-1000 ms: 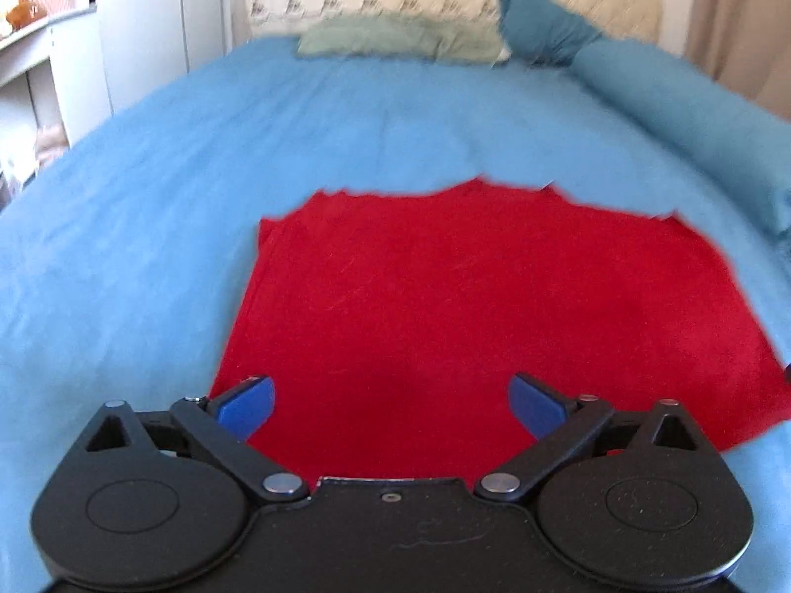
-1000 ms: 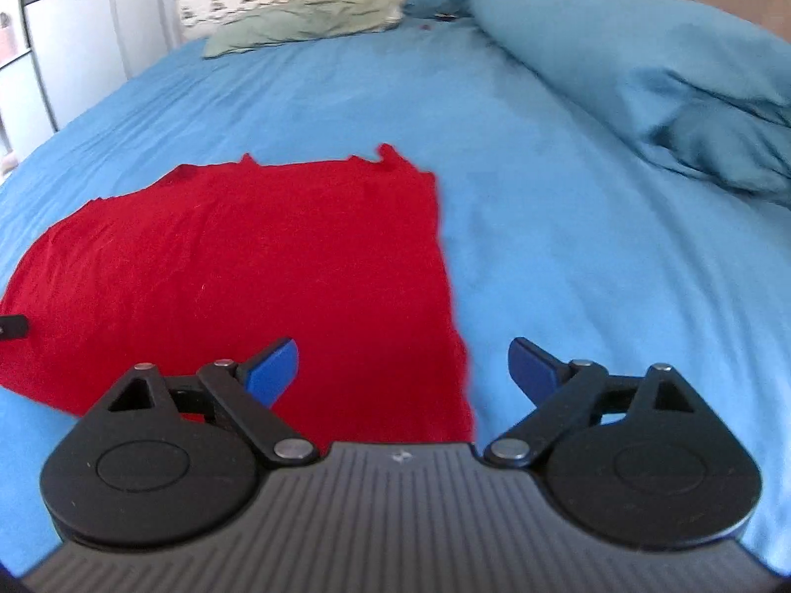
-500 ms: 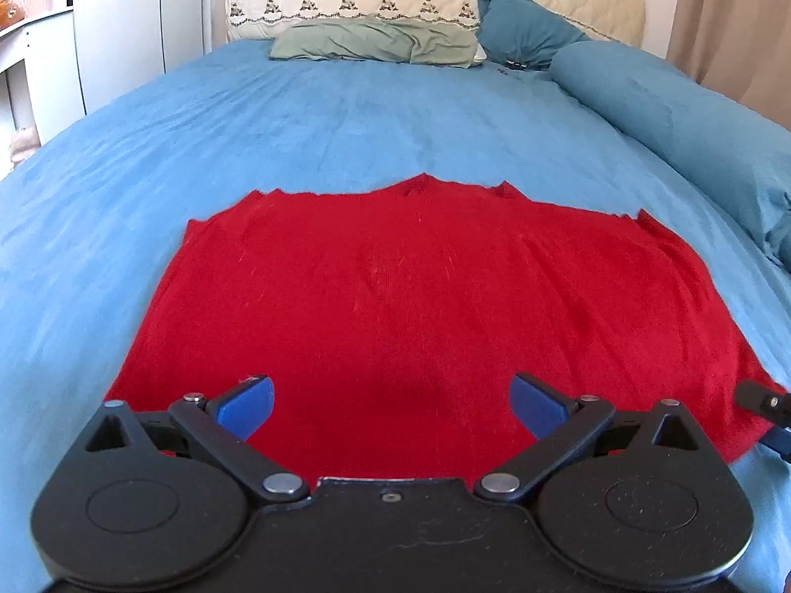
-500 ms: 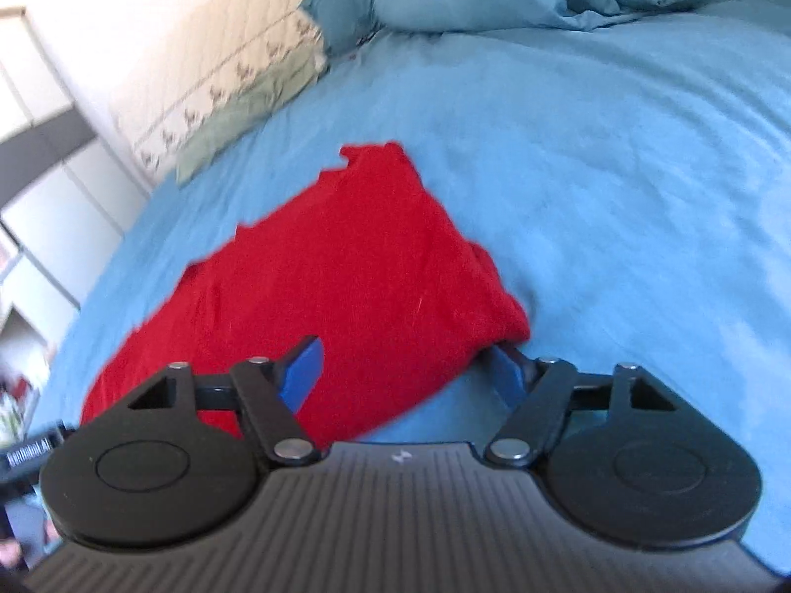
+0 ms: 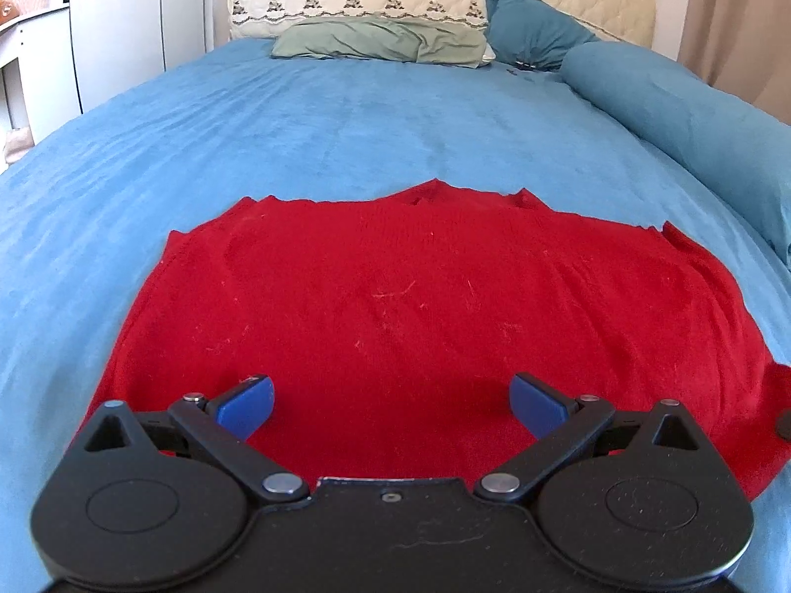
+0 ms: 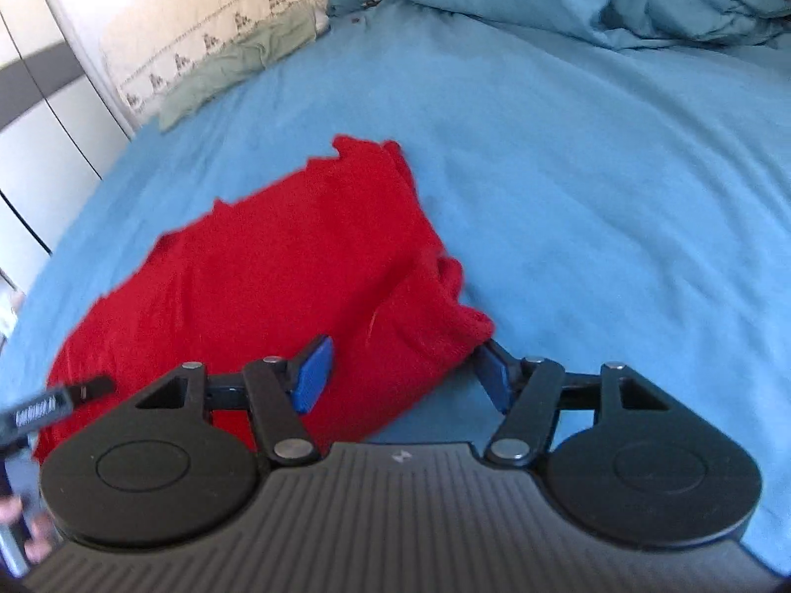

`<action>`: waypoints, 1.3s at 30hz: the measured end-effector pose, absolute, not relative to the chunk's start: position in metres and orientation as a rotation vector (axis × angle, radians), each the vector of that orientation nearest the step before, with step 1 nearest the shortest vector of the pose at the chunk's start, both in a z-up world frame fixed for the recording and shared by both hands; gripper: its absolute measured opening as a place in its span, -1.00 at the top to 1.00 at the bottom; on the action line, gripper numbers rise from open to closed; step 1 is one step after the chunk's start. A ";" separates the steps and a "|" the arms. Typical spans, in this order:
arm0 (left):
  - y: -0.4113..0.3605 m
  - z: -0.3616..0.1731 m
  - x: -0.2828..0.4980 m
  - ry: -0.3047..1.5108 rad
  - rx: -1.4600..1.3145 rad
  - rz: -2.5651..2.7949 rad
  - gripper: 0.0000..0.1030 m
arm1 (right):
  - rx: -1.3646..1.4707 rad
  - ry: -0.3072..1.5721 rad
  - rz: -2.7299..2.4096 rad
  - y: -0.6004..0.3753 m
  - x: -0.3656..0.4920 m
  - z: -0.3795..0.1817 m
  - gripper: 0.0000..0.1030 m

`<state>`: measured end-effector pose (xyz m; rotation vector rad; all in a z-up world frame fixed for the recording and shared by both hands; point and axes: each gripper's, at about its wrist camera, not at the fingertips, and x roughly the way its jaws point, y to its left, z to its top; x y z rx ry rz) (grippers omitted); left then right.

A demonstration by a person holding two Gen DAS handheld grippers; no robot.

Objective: Fold small clothes

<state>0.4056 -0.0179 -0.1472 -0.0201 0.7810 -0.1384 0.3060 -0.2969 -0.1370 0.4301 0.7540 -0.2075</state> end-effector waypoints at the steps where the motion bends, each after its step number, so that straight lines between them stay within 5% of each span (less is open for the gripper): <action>1: -0.018 -0.148 0.405 0.780 -0.013 -0.140 -1.00 | 0.416 0.746 -0.199 -0.297 0.300 -0.136 -0.53; 10: -0.016 -0.141 0.403 0.783 -0.027 -0.154 -1.00 | 0.479 0.720 -0.066 -0.332 0.325 -0.150 -0.61; 12: -0.015 -0.140 0.403 0.785 -0.036 -0.160 -1.00 | 0.524 0.819 -0.002 -0.339 0.337 -0.157 -0.34; 14: -0.014 -0.140 0.403 0.787 -0.037 -0.167 -1.00 | 0.435 0.885 0.025 -0.337 0.339 -0.147 0.26; 15: -0.013 -0.140 0.402 0.789 -0.034 -0.171 -1.00 | 0.401 0.915 0.029 -0.336 0.336 -0.140 0.37; 21: -0.016 -0.150 0.404 0.797 0.076 -0.152 -1.00 | 0.247 0.978 -0.002 -0.332 0.328 -0.134 0.21; 23: -0.014 -0.149 0.403 0.788 0.070 -0.155 -1.00 | 0.233 0.915 -0.004 -0.330 0.330 -0.124 -0.52; 26: -0.011 -0.144 0.403 0.765 0.041 -0.172 -1.00 | 0.204 0.801 0.034 -0.324 0.341 -0.114 -0.81; 36: -0.013 -0.144 0.422 0.758 0.027 -0.171 -1.00 | 0.420 0.774 0.064 -0.344 0.396 -0.163 -0.64; 37: -0.013 -0.145 0.424 0.762 0.034 -0.169 -1.00 | 0.434 0.770 0.072 -0.344 0.401 -0.164 -0.57; 39: -0.014 -0.150 0.429 0.774 0.042 -0.165 -1.00 | 0.437 0.784 0.095 -0.342 0.406 -0.163 -0.04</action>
